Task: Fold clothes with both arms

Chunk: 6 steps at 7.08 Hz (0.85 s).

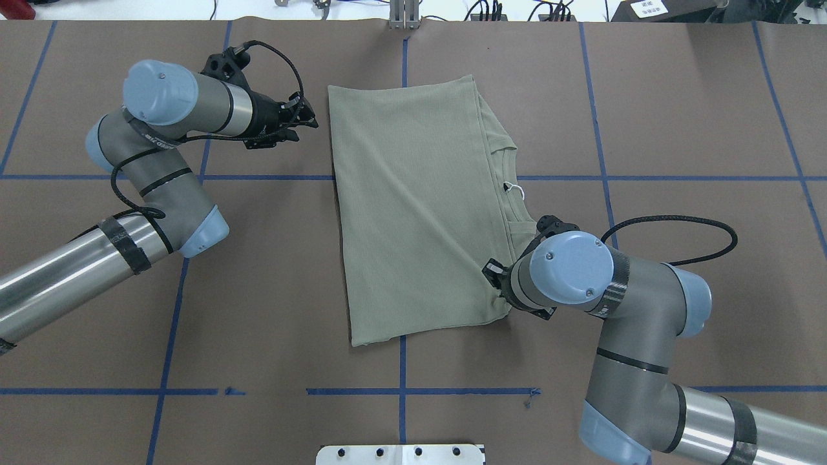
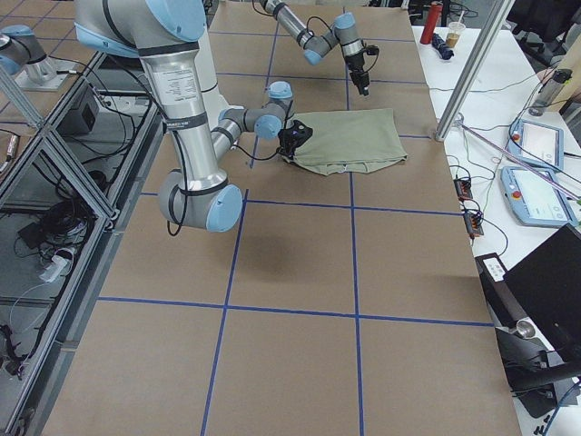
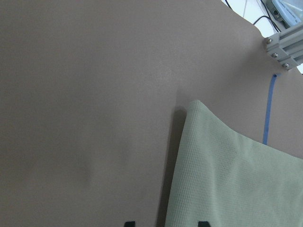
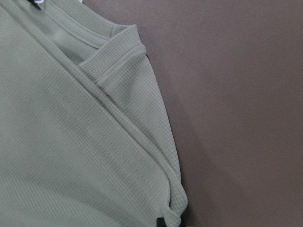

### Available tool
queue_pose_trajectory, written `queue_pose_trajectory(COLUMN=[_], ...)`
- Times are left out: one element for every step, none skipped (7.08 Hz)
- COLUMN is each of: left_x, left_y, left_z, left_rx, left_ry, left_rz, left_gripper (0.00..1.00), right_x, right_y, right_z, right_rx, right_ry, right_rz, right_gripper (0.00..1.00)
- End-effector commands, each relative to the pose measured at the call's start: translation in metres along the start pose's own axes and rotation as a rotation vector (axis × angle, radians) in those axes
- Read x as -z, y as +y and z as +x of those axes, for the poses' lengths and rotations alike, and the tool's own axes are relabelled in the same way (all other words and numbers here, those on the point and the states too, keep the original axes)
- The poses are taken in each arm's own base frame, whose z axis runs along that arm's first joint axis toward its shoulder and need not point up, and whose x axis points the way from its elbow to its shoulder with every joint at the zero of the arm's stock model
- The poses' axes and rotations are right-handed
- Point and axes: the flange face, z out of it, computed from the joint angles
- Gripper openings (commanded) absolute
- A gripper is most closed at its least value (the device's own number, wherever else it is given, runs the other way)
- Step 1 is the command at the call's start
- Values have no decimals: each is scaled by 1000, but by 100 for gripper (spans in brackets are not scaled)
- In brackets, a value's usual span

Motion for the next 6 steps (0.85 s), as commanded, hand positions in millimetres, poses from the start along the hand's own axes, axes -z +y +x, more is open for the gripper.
queue_pose_trajectory(left_x=[26, 50, 67, 74, 78, 79], left_y=[13, 41, 88, 132, 165, 219], left_z=[-6, -13, 2, 19, 23, -5], left_rx=[17, 45, 84, 131, 153, 168], left_ry=[36, 65, 75, 58, 61, 33], left_rz=[-18, -49, -107, -158, -193, -205], left_gripper=[54, 54, 54, 54, 55, 55], right_x=[16, 33, 31, 32, 32, 33], right_y=[4, 17, 32, 37, 38, 37], right_z=[-1, 3, 7, 8, 8, 9], right_rx=[-4, 2, -2, -5, -9, -11], right_ry=[6, 25, 33, 32, 33, 32], right_rz=[-12, -18, -27, -33, -34, -33], right_gripper=[0, 0, 0, 0, 0, 0])
